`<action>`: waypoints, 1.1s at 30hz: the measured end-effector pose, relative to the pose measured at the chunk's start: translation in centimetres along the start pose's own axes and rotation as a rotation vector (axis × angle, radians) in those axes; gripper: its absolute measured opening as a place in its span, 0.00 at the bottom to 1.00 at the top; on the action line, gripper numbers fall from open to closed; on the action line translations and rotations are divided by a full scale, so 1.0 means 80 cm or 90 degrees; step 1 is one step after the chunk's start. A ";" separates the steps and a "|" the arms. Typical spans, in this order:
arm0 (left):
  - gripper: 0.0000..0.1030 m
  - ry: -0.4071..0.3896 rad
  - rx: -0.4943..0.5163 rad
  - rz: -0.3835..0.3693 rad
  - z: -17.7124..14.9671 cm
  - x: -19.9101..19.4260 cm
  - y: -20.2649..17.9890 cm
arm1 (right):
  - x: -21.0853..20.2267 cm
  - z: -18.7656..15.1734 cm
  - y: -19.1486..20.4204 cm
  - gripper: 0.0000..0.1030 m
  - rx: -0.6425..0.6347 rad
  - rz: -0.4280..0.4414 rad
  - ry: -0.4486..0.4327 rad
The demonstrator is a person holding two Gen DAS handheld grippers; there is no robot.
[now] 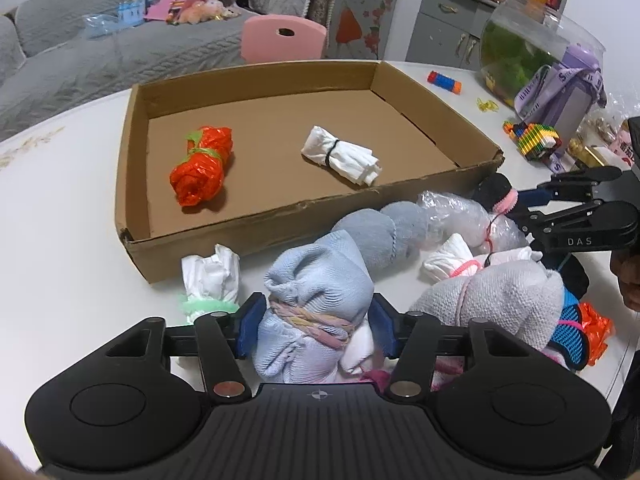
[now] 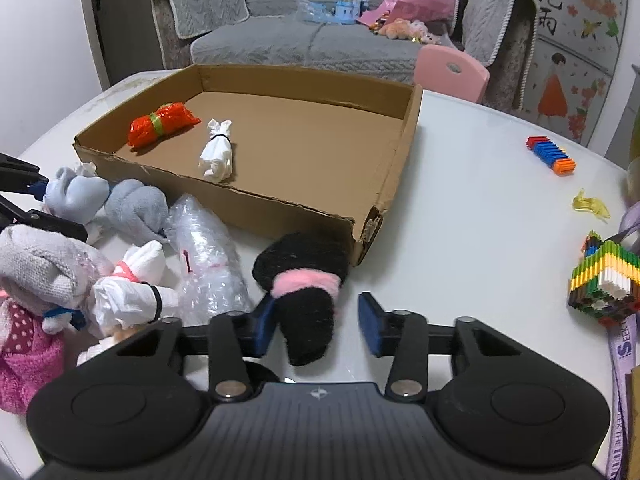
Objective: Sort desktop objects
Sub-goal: 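Grasp light blue roped sock with left tool while right tool grasps black pink-banded sock, then carry both socks into the cardboard box and release them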
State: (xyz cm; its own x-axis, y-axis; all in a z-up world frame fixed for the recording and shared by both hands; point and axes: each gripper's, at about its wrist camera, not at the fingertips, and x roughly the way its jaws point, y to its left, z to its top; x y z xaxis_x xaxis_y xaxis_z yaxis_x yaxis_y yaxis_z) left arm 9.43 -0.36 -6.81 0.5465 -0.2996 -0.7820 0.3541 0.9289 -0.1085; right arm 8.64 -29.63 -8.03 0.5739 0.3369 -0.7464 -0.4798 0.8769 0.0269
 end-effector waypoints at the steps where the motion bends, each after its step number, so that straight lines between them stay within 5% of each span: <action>1: 0.57 -0.002 0.002 0.001 0.000 -0.001 0.000 | -0.002 0.000 -0.001 0.25 0.003 0.001 -0.002; 11: 0.56 -0.044 0.023 0.003 0.005 -0.035 -0.004 | -0.031 0.003 -0.013 0.25 0.018 0.025 -0.019; 25: 0.56 -0.192 -0.061 0.044 0.033 -0.103 0.026 | -0.081 0.032 -0.047 0.25 0.084 0.010 -0.161; 33: 0.57 -0.194 -0.091 0.077 0.102 -0.057 0.024 | -0.057 0.089 -0.023 0.25 0.070 0.020 -0.203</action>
State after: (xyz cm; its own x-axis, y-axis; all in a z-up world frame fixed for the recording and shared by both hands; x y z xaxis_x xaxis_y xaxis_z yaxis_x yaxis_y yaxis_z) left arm 13.85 0.99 1.56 0.7872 -0.2161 -0.5776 0.1743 0.9764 -0.1278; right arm 11.60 -30.34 0.07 0.7475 0.4389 -0.4985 -0.4357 0.8905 0.1307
